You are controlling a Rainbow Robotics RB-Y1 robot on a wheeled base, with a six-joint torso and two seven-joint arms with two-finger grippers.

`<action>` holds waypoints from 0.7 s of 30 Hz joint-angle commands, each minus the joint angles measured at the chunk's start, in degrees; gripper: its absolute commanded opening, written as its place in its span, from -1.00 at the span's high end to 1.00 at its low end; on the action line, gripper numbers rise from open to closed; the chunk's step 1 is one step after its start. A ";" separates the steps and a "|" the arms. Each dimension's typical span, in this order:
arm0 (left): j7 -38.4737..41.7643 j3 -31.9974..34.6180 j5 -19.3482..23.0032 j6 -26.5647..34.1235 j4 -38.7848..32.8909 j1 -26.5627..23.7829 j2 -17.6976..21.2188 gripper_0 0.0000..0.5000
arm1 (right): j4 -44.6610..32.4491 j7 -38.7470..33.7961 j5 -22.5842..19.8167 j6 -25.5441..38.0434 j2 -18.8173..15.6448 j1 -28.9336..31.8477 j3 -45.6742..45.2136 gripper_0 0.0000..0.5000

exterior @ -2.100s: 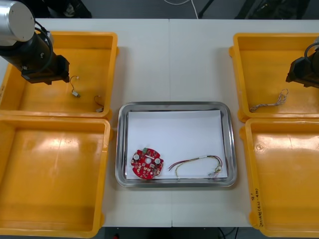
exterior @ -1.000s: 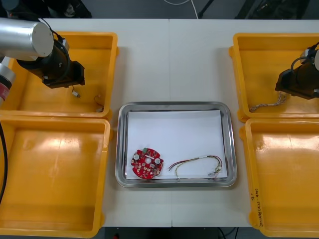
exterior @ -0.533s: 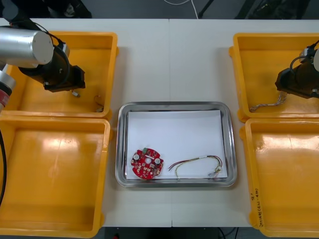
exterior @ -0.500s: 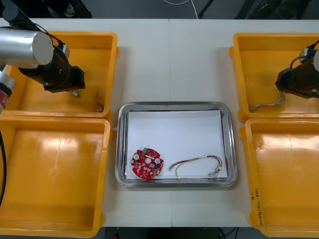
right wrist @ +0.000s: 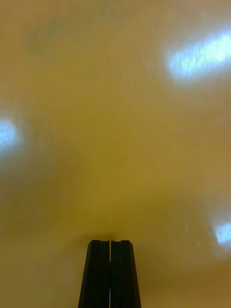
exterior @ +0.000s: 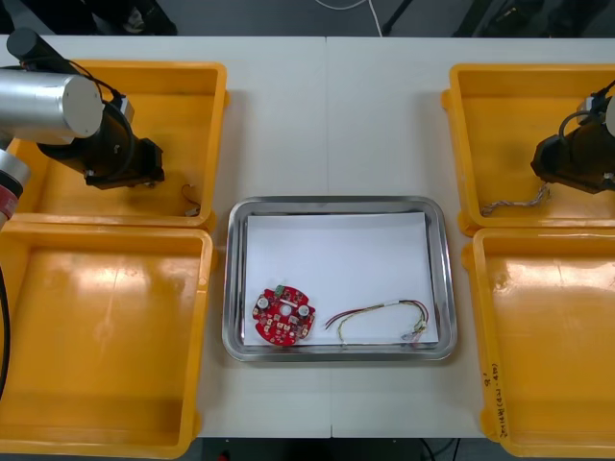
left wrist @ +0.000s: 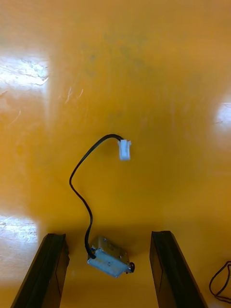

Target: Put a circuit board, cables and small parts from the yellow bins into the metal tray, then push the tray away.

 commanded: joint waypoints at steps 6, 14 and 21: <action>-6.07 -1.54 0.68 -1.14 -1.77 1.06 -0.69 -0.61 | -3.37 4.21 0.50 4.39 -2.55 -1.97 -3.40 1.00; -6.60 -2.16 0.51 -1.58 -1.77 1.06 -0.69 1.00 | -3.37 4.92 2.17 3.95 -3.16 -3.91 -3.40 1.00; -6.86 -2.51 0.77 -1.85 -1.86 1.06 -0.61 1.00 | -3.28 6.50 3.92 2.45 -3.60 -6.19 -3.40 1.00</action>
